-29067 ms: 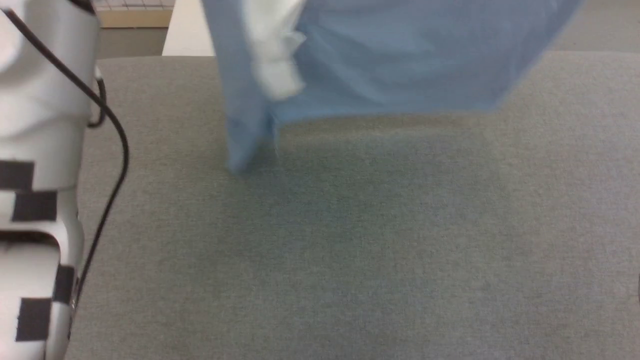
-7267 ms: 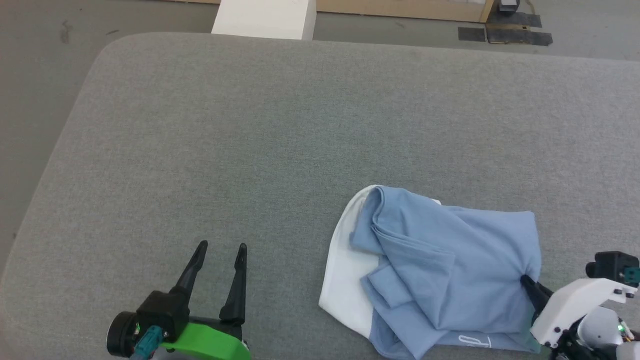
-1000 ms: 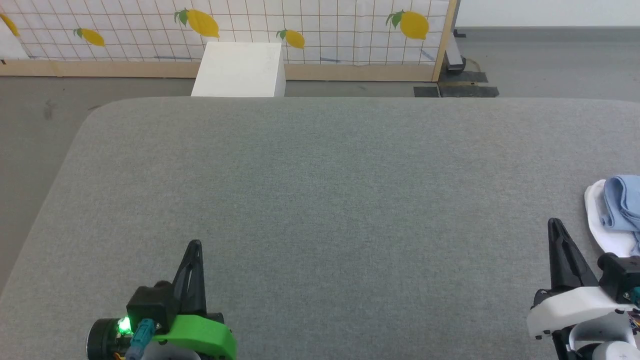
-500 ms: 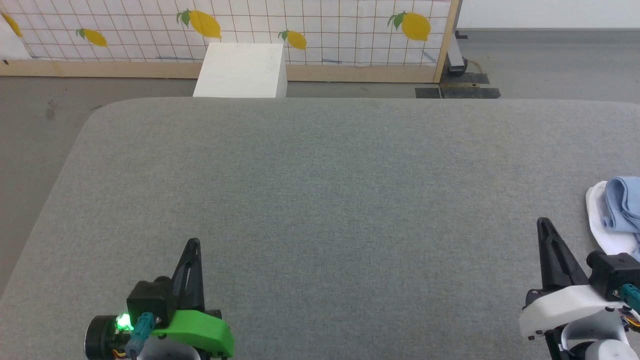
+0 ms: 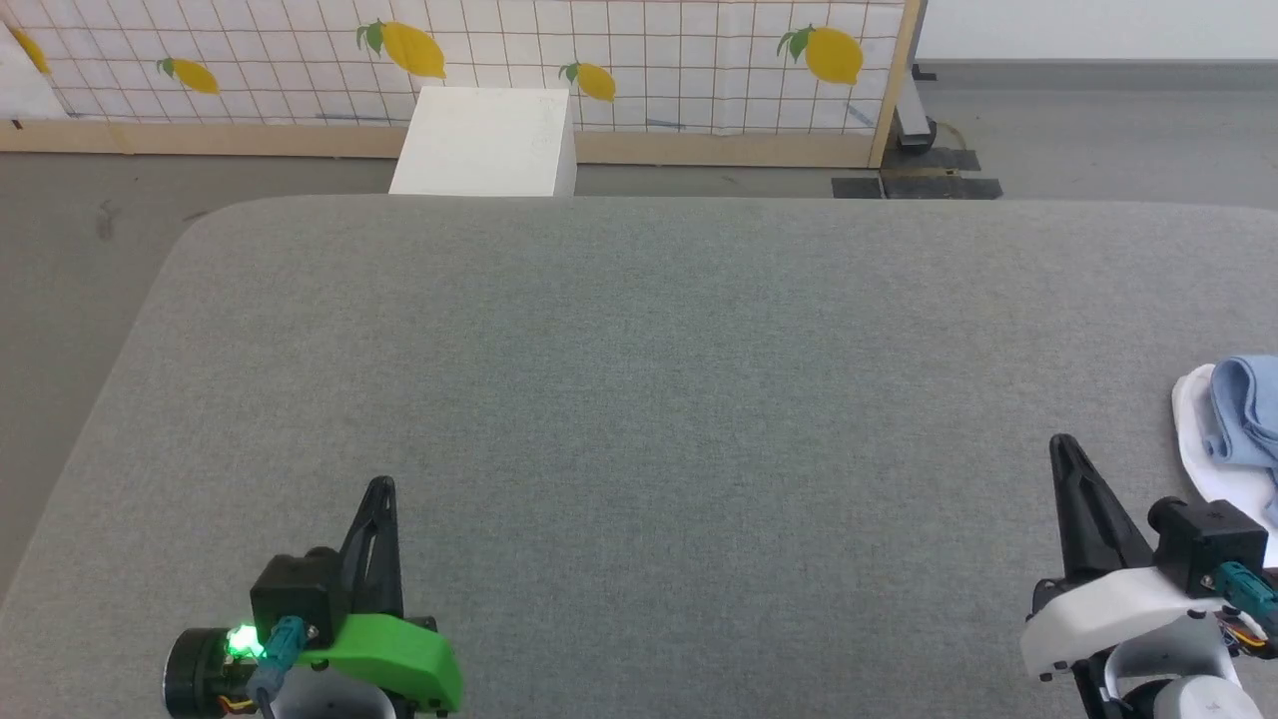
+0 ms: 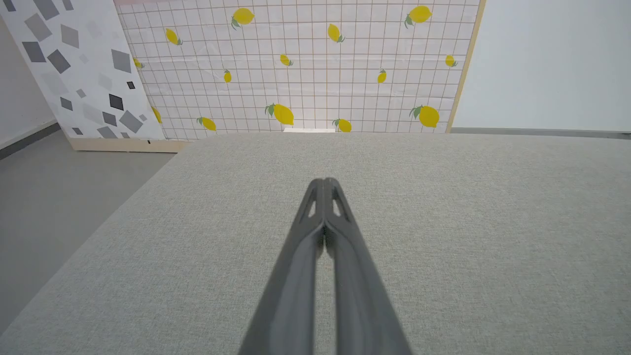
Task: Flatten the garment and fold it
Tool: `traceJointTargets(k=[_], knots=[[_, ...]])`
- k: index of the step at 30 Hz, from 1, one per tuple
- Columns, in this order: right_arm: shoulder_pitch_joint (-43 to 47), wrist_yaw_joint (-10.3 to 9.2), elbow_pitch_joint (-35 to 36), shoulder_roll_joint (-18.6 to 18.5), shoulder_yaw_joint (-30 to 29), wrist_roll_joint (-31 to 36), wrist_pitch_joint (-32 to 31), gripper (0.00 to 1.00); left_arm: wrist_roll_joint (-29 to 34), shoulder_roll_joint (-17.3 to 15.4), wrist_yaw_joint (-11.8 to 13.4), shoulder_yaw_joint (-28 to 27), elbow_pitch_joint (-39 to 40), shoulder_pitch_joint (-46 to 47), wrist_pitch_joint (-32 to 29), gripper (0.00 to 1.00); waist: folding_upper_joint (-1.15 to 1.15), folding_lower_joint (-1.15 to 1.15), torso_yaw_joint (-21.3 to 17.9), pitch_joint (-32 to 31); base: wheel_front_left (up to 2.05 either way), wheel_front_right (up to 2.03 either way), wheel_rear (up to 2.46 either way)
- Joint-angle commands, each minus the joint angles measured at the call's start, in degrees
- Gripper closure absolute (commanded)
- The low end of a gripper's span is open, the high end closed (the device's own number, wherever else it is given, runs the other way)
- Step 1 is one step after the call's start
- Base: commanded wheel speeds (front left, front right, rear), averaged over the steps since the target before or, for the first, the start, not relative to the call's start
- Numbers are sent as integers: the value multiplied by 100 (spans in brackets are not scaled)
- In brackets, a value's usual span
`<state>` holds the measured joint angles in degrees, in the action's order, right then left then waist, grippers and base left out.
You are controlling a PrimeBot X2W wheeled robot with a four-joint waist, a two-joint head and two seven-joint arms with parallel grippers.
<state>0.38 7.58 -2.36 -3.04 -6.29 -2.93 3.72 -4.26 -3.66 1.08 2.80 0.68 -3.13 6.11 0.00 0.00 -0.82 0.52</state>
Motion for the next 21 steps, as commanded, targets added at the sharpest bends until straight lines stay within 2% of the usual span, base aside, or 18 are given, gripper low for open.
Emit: traceJointTargets(k=[1,21], knots=[[-22,-5,51,9,43,72,-24,100,94,27,-20,-25,-13,131,-32,100,0,0,3,-2,0,0,0],[-28,-7,125,12,277,160,-163,100,227,47,-55,-127,-35,204,-264,100,0,0,34,-22,0,0,0]])
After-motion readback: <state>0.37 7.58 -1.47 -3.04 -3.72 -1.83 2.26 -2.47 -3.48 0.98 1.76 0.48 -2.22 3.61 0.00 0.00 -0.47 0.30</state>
